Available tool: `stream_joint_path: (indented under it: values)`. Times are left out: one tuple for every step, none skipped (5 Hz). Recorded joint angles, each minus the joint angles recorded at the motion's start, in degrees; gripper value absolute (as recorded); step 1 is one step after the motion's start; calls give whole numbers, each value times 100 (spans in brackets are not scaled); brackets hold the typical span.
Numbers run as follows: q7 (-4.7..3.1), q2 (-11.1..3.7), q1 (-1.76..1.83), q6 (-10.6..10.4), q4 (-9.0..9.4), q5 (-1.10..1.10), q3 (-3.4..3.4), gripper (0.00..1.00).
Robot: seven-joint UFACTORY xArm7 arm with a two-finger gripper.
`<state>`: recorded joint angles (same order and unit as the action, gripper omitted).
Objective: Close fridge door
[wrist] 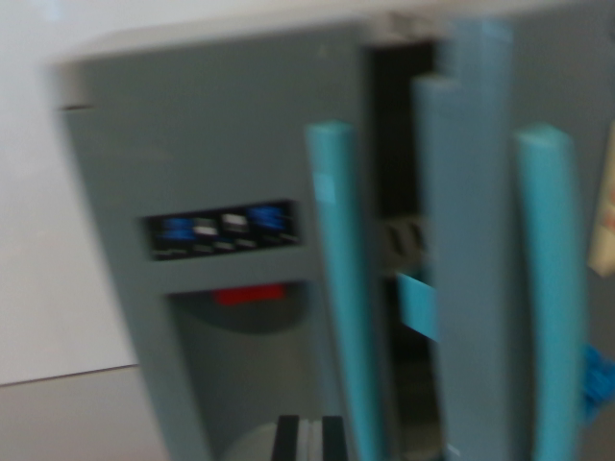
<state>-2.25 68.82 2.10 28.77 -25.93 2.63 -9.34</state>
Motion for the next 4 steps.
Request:
stream_joint_path:
  values:
    - [0,0,0,0,0,0,0,100]
    - [0,-195,0,0,-2,0,-414,100]
    - [0,-195,0,0,-2,0,-414,100]
    - [0,-449,0,0,-13,0,-703,100]
